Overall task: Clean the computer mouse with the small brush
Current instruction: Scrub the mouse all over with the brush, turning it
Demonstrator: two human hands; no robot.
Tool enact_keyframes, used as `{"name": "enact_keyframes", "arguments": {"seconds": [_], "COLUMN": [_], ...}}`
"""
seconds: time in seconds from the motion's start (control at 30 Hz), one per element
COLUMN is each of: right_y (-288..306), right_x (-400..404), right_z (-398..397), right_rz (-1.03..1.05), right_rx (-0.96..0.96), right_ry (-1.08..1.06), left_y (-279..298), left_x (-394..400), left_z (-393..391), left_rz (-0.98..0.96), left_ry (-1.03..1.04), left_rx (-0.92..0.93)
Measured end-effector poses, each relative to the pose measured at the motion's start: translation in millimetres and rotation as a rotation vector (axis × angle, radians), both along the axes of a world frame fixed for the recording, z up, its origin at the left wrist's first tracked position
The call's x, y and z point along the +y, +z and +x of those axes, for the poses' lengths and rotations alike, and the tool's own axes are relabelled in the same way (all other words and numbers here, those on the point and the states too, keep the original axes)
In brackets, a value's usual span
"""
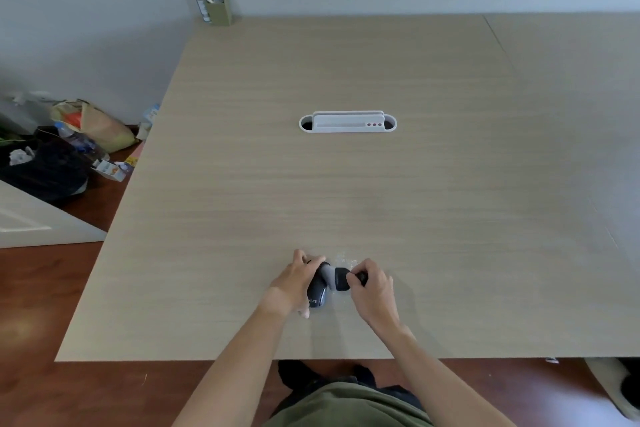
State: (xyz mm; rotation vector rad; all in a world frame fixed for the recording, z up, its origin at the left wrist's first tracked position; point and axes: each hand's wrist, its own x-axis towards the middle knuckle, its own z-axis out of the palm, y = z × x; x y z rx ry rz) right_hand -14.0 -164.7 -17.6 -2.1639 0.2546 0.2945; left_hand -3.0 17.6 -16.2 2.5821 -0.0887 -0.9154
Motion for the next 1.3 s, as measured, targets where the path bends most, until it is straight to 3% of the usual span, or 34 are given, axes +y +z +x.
{"name": "enact_keyframes", "arguments": {"seconds": [0.17,0.33,0.43,0.6,0.77,0.9,0.97,1.1,1.2,1.3], "right_y": [-9,-12,-9,-10,-5,1,-3,-7,-5,-4], "right_x": [7,2,1,9,5,-3,-4,-6,-11,-8], "right_z": [-22,-22,-15,-14,-5,0,0,1,2,0], "right_rz": [0.064,-0.078,0.025,0.047,0.092,0.324,0.244,0.033,0.068,0.142], "right_rx": [0.07,0.073,0.011,0.056,0.023,0.227,0.278,0.103,0.024,0.072], "right_ry": [0.006,-0.018,-0.066,0.14,-0.055,0.04,0.116,-0.078,-0.16,-0.058], "left_y": [0,1,1,-1,-5,-6,-6,-7,-6,-7], "left_x": [-1,-4,-6,-8,-7,-8,-8,-8,-9,-13], "left_z": [1,1,1,2,0,1,1,1,0,-4], "left_rz": [0.034,0.061,0.068,0.063,0.062,0.065,0.069,0.09,0.097,0.041], "left_ry": [0.026,0.049,0.072,0.103,0.111,0.105,0.099,0.086,0.097,0.19], "left_rx": [0.013,0.006,0.001,-0.012,-0.031,-0.03,-0.03,-0.04,-0.045,-0.061]}}
